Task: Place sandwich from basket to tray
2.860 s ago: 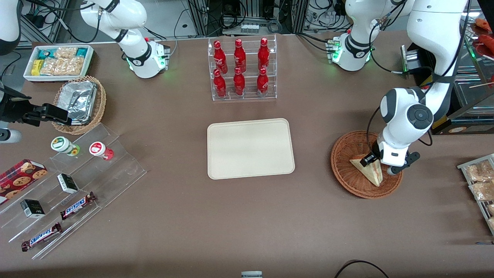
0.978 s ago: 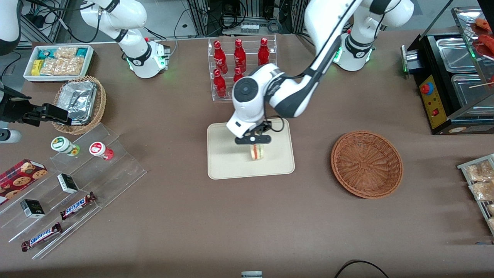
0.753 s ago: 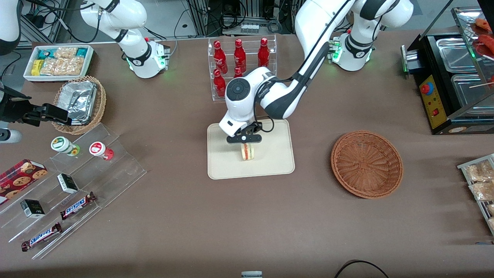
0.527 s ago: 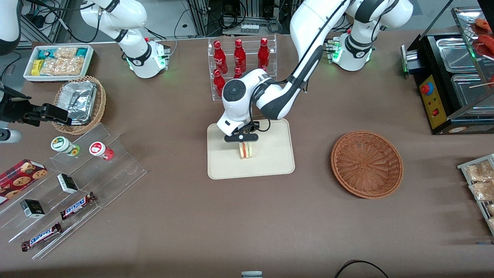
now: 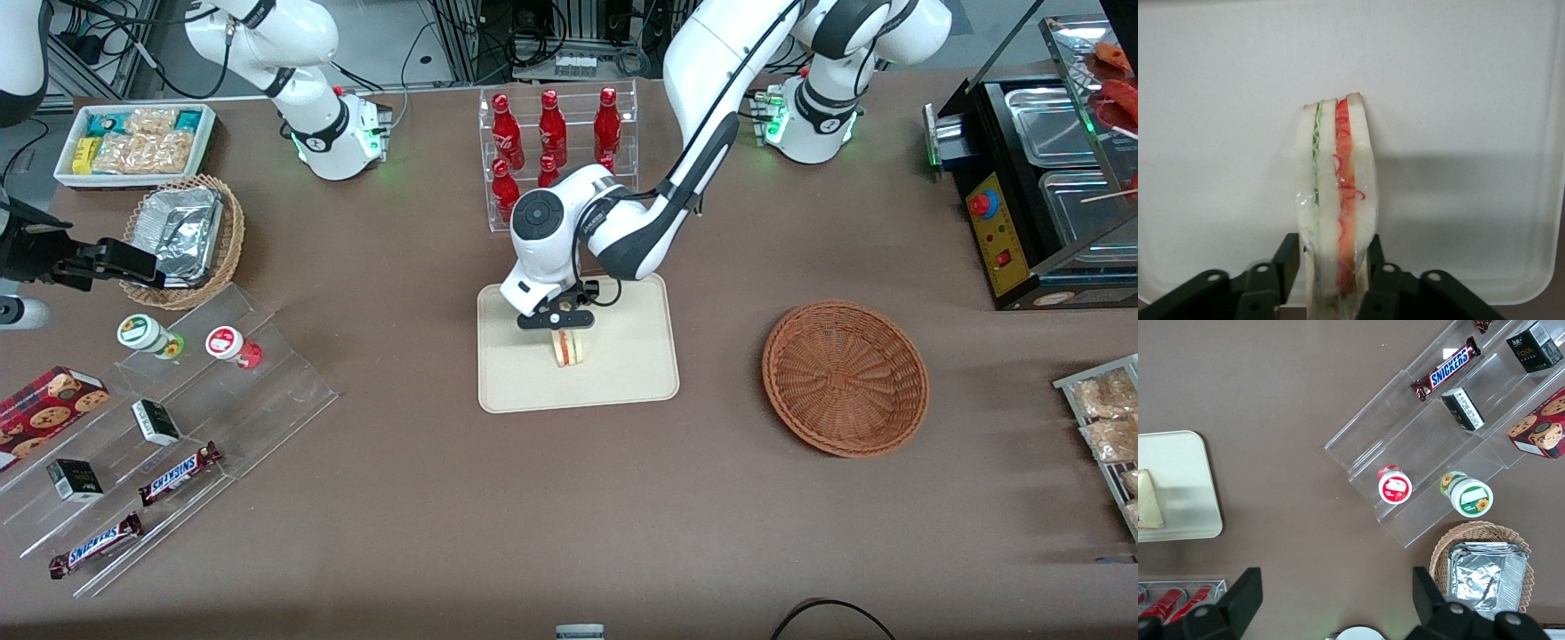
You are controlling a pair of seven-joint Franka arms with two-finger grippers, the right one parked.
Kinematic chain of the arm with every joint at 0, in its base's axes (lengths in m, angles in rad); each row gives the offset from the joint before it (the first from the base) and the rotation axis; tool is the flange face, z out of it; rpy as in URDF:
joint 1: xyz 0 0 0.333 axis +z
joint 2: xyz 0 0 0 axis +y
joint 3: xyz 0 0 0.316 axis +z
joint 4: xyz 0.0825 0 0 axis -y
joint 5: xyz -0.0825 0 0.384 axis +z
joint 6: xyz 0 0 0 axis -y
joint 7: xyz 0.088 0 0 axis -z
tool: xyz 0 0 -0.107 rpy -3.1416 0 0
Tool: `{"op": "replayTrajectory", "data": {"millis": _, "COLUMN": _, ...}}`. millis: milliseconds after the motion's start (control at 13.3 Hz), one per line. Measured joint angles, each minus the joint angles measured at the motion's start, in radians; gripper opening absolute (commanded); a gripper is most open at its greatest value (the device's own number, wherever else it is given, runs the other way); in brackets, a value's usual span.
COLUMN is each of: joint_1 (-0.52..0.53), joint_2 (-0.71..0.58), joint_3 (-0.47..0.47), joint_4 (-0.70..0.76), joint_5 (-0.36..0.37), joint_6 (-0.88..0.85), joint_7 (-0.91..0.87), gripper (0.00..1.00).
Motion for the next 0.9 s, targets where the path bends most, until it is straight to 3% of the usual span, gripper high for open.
{"op": "replayTrajectory", "data": {"millis": 376, "joint_1": 0.05, "joint_2": -0.143, "joint_3": 0.026, "joint_4": 0.047, "joint_5": 0.001, "joint_6": -0.217, "joint_7": -0.001, "gripper": 1.0}}
{"op": "replayTrajectory", "data": {"millis": 677, "joint_1": 0.169, "joint_2": -0.348, "joint_3": 0.03, "joint_4": 0.047, "joint_5": 0.002, "joint_6": -0.431, "joint_7": 0.023, "gripper": 1.0}}
{"op": "replayTrajectory", "data": {"millis": 903, "joint_1": 0.291, "joint_2": -0.479, "joint_3": 0.032, "joint_4": 0.031, "joint_5": -0.001, "joint_6": -0.542, "joint_7": 0.165, "gripper": 1.0}}
